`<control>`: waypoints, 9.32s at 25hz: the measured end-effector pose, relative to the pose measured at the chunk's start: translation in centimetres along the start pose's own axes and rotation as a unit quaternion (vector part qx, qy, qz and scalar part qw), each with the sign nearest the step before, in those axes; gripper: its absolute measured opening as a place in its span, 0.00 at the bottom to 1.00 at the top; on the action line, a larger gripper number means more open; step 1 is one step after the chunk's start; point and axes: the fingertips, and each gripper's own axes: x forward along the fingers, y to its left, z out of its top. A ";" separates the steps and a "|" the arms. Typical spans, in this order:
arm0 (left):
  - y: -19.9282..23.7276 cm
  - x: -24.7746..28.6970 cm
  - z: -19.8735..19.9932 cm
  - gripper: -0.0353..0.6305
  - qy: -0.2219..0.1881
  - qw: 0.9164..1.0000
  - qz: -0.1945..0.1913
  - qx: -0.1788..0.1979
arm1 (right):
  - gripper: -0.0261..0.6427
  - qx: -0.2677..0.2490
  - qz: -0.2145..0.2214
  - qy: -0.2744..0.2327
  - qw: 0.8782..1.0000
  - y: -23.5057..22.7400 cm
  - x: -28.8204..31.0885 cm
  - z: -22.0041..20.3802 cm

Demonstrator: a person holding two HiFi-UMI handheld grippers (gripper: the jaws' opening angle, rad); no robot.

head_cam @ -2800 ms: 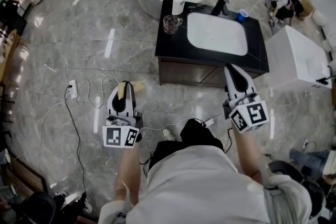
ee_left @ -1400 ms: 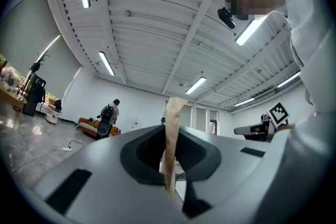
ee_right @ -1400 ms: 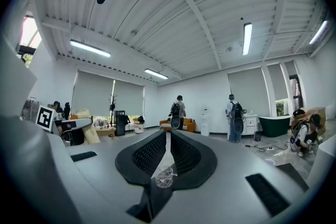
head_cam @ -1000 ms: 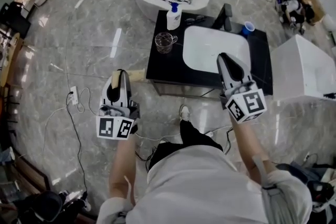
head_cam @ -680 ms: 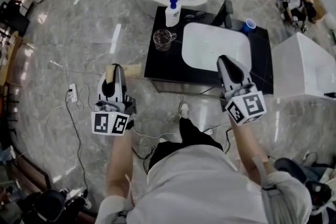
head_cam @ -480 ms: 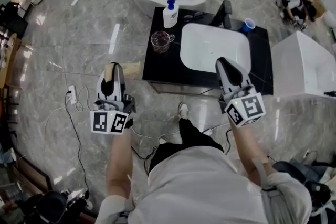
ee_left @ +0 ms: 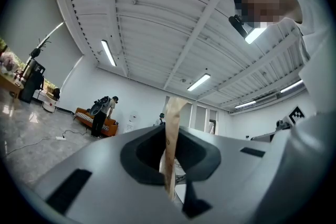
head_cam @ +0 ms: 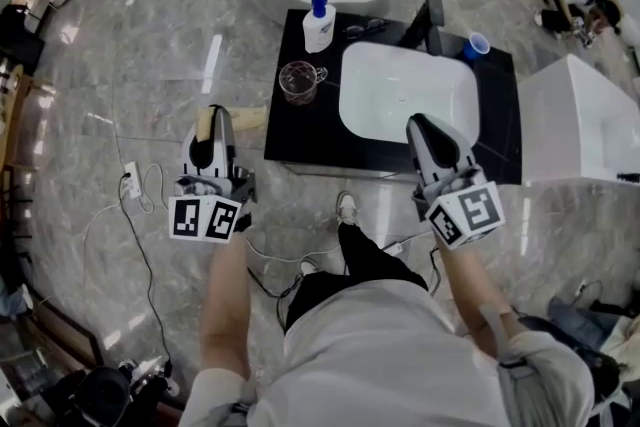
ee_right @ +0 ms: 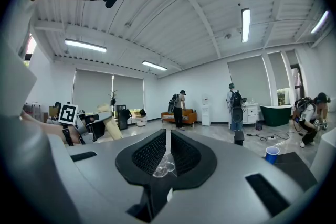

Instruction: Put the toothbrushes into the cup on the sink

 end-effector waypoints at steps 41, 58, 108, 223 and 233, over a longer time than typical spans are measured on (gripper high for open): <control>3.7 10.5 -9.7 0.10 0.026 0.994 0.002 -0.104 | 0.11 0.052 0.010 0.073 0.996 -4.4 6.3 -7.7; 5.4 11.0 -13.5 0.10 0.028 0.990 0.022 -0.135 | 0.11 0.055 0.022 0.079 0.995 -5.9 7.9 -9.6; 7.9 12.6 -20.8 0.10 0.043 0.971 0.043 -0.232 | 0.11 0.079 0.018 0.104 0.991 -9.4 10.0 -13.3; -6.0 -24.7 9.6 0.06 -0.001 0.997 0.047 0.063 | 0.11 -0.012 0.030 -0.076 0.997 13.2 -11.4 5.3; -6.6 -24.5 8.1 0.06 0.016 0.998 0.028 0.054 | 0.11 -0.014 -0.001 -0.066 0.998 12.1 -13.8 5.0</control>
